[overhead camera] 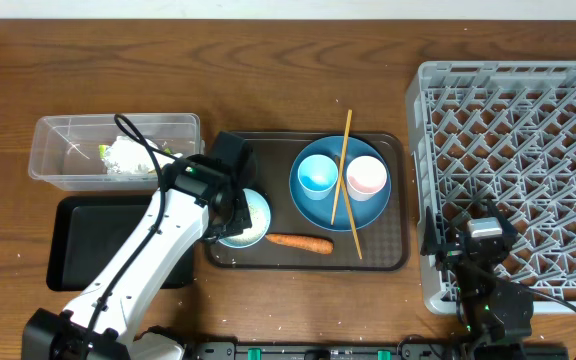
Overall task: Sort waste into correct bins and load items into the dishwasher rack
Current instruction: 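Lower the left gripper and grip the rim of the rice bowl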
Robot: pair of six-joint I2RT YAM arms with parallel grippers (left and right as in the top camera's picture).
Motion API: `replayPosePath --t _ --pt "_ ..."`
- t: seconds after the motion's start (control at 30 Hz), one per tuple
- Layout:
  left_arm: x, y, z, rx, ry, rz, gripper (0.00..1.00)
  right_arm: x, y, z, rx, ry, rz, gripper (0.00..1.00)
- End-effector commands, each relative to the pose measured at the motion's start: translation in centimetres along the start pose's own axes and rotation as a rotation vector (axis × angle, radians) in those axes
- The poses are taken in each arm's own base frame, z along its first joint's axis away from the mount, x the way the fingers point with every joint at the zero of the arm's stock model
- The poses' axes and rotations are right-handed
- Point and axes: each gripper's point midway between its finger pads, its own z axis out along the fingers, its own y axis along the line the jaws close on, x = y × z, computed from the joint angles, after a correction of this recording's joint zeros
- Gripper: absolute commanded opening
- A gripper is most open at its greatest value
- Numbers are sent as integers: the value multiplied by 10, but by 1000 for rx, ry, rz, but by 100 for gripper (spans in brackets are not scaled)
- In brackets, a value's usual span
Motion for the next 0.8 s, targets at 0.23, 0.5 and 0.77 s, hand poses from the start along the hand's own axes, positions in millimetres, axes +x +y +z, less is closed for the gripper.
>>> replayPosePath --t 0.23,0.5,0.77 --pt "-12 11 3 -69 -59 -14 28 1 -1 0 3 4 -11 99" --pt "-18 10 18 -63 -103 -21 34 1 -1 0 3 4 -11 99" --pt "-5 28 51 -125 -107 -33 34 1 -1 0 3 4 -11 99"
